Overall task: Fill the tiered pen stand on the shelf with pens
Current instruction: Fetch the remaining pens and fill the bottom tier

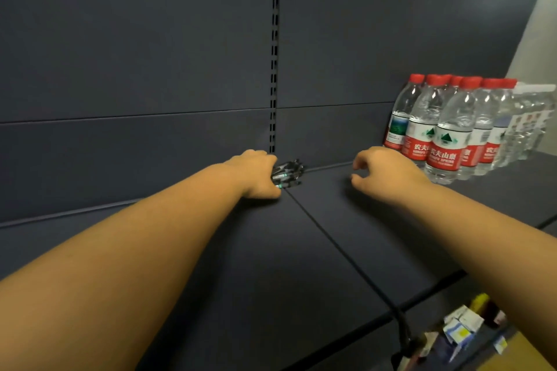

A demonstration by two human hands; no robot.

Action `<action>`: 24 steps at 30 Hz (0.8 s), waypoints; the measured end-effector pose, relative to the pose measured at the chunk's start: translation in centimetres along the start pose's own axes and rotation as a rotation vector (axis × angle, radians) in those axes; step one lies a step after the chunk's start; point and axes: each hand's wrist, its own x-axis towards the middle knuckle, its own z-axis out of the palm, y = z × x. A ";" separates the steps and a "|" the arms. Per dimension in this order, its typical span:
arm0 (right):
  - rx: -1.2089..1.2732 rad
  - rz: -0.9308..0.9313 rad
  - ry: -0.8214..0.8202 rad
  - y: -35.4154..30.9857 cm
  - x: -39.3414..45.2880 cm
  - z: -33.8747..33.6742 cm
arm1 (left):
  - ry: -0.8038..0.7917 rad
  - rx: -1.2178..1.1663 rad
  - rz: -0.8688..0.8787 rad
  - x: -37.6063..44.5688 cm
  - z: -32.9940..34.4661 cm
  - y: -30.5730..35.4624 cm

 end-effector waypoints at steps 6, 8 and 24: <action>0.038 -0.159 -0.082 3.5 3.5 1.0 | -0.064 0.003 -0.211 1.6 1.4 1.7; 0.061 -0.206 -0.090 4.5 4.3 1.2 | -0.076 0.033 -0.256 2.1 1.5 2.4; 0.172 -0.387 -0.132 8.9 8.4 3.1 | -0.172 0.223 -0.327 4.3 0.9 4.0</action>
